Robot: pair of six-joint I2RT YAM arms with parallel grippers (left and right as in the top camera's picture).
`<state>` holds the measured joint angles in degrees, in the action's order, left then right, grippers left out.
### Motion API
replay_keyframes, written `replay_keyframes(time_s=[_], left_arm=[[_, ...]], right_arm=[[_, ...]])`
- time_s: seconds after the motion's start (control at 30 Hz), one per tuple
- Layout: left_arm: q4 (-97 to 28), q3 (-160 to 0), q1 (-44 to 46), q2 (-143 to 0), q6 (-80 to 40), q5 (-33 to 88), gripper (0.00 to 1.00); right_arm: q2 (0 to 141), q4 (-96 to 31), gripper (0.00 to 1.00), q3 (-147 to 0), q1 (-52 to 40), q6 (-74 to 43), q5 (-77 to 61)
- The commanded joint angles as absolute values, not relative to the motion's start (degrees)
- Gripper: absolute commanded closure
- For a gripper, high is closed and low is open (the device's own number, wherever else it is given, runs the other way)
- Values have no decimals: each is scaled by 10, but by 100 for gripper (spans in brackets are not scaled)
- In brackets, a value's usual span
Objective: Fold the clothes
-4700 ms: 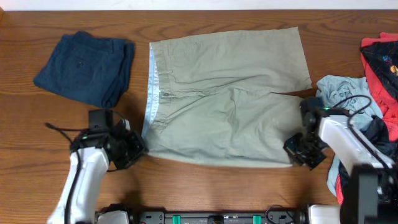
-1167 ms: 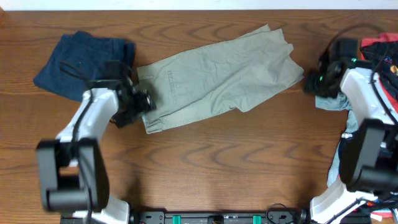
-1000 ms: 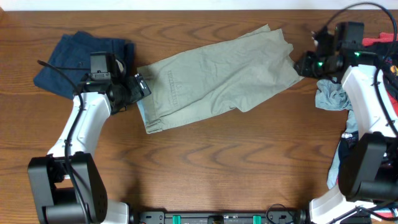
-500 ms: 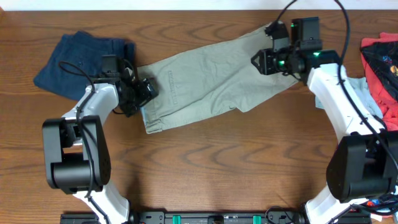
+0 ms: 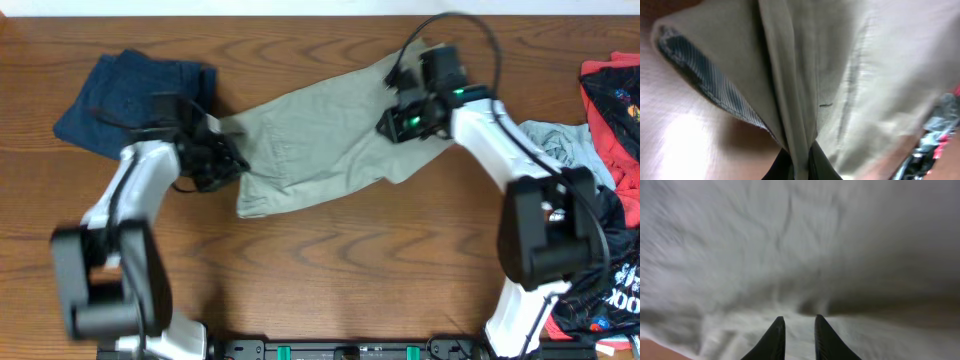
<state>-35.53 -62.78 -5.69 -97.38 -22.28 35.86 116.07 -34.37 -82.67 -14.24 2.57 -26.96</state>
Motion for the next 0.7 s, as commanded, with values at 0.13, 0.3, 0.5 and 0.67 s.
replay_keyframes(time_s=[0.13,0.3,0.5,0.67], left_arm=[[-349,-629,-72,-784,-271,376,94],[-275,-629,-72,-728,-343,391,94],[-239,-629,-72,-730,-368,397,94],[-236,-629,-72,-736,-365,396,94]], right_arm=[[1260,-417,85,-827,-234,136,-464],[1280,-446,81,-827,-312,187,-453],[1279,-464,68,-865,-346,182,-429],[1275,-558,73,-956,-312,152,-312]])
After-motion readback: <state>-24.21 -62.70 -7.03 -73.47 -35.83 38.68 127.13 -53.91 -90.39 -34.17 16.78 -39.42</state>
